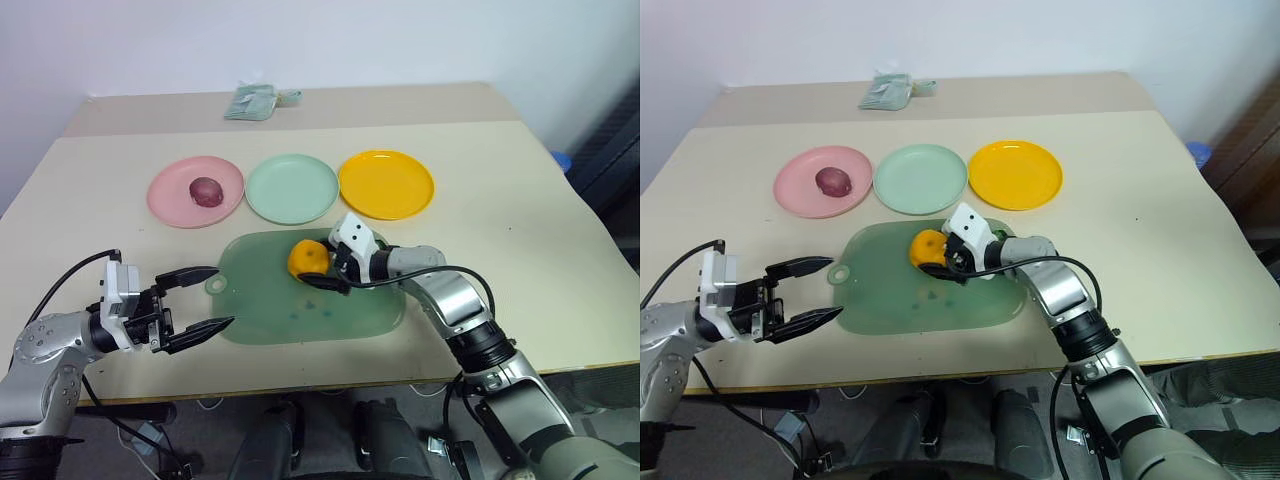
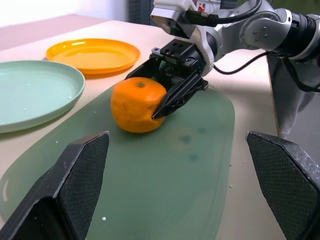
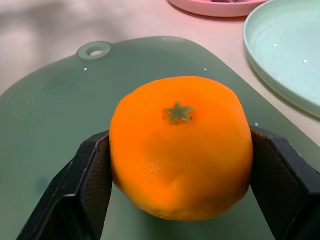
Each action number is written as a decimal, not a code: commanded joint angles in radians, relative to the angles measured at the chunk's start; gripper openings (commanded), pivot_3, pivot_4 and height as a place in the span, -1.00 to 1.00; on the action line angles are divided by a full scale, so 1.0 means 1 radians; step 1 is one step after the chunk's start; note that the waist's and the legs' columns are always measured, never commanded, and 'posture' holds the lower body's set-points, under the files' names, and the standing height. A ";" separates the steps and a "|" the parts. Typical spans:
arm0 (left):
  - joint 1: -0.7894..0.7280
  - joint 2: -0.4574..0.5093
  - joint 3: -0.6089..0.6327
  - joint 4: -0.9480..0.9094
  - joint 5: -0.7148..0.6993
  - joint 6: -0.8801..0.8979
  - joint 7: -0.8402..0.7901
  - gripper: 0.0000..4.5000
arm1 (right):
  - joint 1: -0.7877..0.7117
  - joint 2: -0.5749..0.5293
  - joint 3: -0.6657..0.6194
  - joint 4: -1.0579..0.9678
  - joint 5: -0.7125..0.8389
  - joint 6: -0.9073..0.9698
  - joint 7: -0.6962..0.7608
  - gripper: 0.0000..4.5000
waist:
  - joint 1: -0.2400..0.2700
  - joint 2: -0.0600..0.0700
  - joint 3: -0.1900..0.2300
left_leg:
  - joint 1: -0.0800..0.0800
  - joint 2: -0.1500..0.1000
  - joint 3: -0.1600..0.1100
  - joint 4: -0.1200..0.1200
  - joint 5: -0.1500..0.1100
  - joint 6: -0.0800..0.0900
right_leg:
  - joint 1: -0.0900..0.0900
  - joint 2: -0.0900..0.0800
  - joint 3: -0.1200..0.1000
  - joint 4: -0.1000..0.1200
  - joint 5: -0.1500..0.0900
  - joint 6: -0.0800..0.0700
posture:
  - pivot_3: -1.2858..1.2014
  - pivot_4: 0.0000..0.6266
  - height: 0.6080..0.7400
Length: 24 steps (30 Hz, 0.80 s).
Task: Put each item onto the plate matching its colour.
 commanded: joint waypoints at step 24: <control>0.071 -0.112 -0.022 -0.176 0.054 0.017 0.275 1.00 | -0.603 -0.006 -0.328 1.112 -0.132 -0.560 -0.336 0.43 | -0.017 0.003 0.002 | -0.001 0.000 0.003 -0.005 0.002 -0.001 | 0.000 0.001 0.002 0.001 0.002 0.003 | 0.03 -0.52 1.00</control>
